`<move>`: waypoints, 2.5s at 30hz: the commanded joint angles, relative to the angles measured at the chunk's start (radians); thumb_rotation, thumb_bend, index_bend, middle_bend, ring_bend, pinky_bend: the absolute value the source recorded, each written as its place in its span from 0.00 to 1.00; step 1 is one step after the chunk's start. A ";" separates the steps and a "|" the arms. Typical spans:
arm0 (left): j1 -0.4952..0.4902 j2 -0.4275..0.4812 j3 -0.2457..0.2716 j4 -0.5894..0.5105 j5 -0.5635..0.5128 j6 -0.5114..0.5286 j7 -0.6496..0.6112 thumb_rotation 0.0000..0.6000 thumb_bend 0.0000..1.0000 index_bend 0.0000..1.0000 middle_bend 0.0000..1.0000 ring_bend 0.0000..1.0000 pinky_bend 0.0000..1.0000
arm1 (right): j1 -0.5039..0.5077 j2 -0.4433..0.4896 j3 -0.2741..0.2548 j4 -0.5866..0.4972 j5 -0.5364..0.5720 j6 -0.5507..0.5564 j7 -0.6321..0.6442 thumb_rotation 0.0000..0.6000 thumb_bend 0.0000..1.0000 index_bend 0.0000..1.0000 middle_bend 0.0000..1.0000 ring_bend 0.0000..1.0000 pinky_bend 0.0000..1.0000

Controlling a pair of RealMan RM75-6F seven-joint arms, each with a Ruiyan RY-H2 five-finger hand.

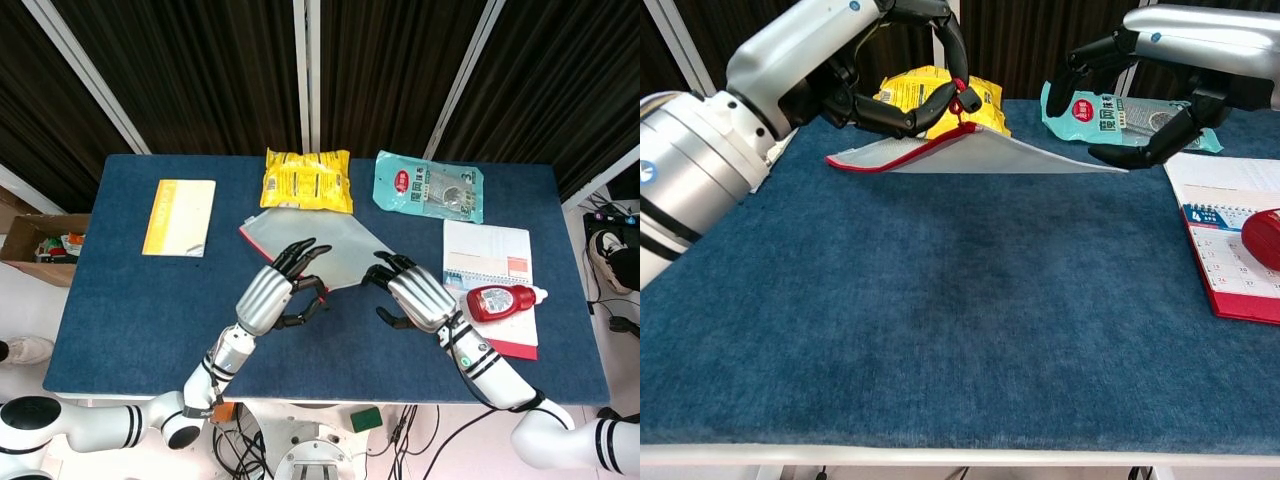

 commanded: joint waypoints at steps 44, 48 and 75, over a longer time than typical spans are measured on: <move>-0.016 0.105 -0.062 -0.159 -0.109 -0.075 0.089 1.00 0.57 0.67 0.06 0.00 0.10 | 0.262 -0.209 0.099 0.102 0.366 -0.034 -0.235 1.00 0.44 0.50 0.39 0.14 0.31; -0.014 0.107 -0.061 -0.157 -0.115 -0.076 0.082 1.00 0.57 0.67 0.06 0.00 0.10 | 0.266 -0.227 0.099 0.131 0.342 -0.030 -0.212 1.00 0.35 0.54 0.42 0.16 0.32; 0.036 0.083 -0.028 -0.078 -0.121 -0.038 -0.043 1.00 0.59 0.64 0.06 0.00 0.11 | 0.274 -0.246 0.093 0.185 0.277 -0.023 -0.144 1.00 0.69 0.69 0.48 0.22 0.34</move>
